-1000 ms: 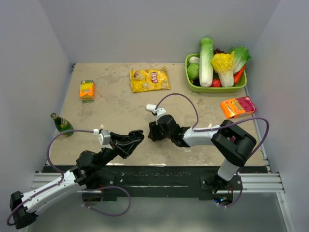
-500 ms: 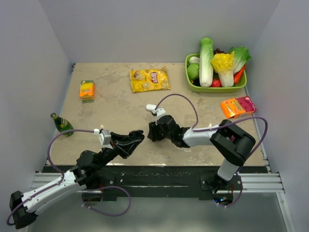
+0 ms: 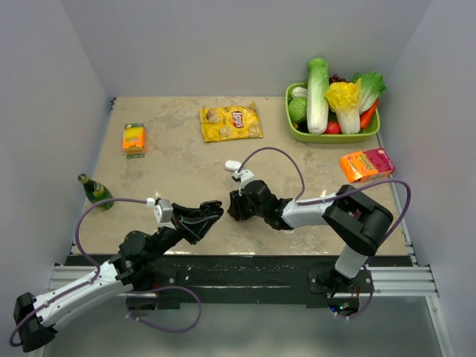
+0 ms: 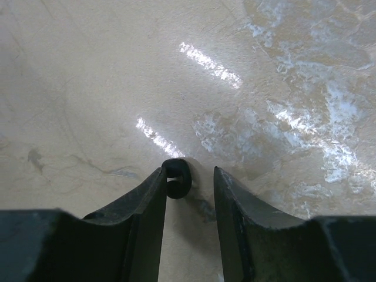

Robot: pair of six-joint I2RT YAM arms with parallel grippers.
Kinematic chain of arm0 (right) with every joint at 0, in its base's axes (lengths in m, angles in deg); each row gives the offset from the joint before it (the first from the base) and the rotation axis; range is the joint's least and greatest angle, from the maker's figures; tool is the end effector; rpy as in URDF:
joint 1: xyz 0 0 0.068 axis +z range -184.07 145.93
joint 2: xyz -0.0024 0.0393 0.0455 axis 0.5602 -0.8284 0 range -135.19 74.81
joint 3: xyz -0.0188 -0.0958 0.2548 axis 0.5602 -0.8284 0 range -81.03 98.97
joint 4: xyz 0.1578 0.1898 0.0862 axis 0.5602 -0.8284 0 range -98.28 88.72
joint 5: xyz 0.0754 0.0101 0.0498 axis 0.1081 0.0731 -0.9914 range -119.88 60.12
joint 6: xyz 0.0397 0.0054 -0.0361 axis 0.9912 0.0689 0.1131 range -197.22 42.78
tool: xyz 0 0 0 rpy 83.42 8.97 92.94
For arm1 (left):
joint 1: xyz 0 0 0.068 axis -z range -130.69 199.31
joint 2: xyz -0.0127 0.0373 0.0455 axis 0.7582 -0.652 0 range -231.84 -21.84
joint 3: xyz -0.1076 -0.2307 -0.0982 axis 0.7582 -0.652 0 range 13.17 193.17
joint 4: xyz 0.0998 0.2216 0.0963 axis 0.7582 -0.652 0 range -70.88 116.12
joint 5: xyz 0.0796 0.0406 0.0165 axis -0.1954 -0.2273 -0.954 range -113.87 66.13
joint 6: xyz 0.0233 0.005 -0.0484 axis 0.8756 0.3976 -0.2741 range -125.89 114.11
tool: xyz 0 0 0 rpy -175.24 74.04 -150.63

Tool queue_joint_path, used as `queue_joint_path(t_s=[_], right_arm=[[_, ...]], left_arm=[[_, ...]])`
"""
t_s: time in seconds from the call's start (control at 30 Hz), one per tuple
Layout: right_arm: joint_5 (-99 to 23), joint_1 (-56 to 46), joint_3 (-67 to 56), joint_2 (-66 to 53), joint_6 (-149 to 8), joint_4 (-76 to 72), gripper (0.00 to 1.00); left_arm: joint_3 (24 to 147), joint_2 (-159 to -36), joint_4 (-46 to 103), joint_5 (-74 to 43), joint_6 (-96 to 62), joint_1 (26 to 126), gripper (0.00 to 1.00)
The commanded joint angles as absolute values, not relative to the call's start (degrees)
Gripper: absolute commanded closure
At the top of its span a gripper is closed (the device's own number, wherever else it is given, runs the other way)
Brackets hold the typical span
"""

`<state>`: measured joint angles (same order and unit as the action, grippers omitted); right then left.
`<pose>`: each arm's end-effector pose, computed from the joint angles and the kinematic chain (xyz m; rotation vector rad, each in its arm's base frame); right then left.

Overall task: Insert the wireless bluetooth earbuds into the charging case
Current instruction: Pick up the earbud from the center of the board.

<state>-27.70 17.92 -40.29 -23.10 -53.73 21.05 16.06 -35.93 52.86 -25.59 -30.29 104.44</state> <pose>0.2040 0.2588 0.1391 -0.5361 2.2026 0.6907 0.0704 -0.0990 0.2185 0.3423 1.3496 -1.1561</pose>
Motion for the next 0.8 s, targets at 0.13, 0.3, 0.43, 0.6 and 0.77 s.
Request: queue_joint_path(t_s=[0.13,0.3,0.43,0.6,0.77], right_arm=[[-28.1,17.9,-41.8,-23.7,-53.9,19.9,0.72],[-28.5,17.9,-42.1,-23.6,-53.7,20.2,0.79],[-27.7,17.9,-42.9,-22.2,-52.6,20.5,0.98],[-27.2,17.9,-44.5,-15.8,-51.5,21.2,1.0],[-26.5,17.9,-45.0,-9.3,-52.3,18.0,1.0]], left_arm=[[11.2,-35.8,56.1,-24.7,-30.2,104.2,1.0],[11.1,-35.8,56.0,-24.8,-30.3,104.2,1.0],[11.1,-35.8,56.0,-24.8,-30.3,104.2,1.0],[10.9,-35.8,56.2,-25.1,-30.2,104.2,1.0],[10.9,-36.9,57.1,-25.2,-30.2,104.2,1.0]])
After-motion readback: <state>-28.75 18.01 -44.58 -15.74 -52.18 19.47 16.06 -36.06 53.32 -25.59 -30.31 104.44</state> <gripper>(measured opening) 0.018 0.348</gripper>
